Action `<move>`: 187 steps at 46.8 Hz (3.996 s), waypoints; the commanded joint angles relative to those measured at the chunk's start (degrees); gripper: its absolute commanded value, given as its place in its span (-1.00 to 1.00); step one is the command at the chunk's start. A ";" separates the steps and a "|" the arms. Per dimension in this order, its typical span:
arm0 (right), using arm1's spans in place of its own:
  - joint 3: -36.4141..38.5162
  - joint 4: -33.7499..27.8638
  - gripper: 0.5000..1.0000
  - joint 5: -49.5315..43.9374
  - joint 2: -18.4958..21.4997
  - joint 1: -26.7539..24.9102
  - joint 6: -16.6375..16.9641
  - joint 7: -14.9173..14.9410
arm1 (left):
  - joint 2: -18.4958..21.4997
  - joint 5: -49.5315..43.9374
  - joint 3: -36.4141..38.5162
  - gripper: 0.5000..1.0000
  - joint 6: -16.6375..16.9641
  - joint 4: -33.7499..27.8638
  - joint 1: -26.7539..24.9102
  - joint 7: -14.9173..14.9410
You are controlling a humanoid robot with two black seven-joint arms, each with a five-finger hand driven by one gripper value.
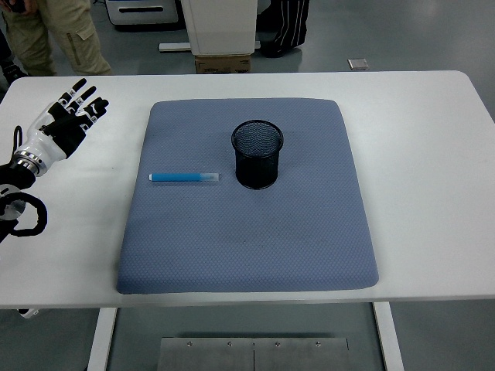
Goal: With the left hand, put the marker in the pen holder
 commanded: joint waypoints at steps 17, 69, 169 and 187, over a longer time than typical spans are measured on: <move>0.02 0.00 1.00 0.00 0.00 0.00 -0.02 0.03 | -0.89 0.70 0.02 1.00 -0.18 0.00 0.31 -0.09; 0.02 0.00 1.00 0.00 0.00 0.00 -0.03 -0.06 | 1.57 16.51 68.40 1.00 -1.32 -11.43 -40.47 -12.39; -0.07 0.00 1.00 0.00 0.00 0.00 -0.03 -0.06 | -14.07 42.71 79.82 0.29 -1.41 -11.43 -49.17 -0.61; 0.02 0.00 1.00 0.00 0.00 0.00 -0.02 -0.06 | -15.13 44.12 79.91 -0.17 -1.32 -11.34 -49.17 0.79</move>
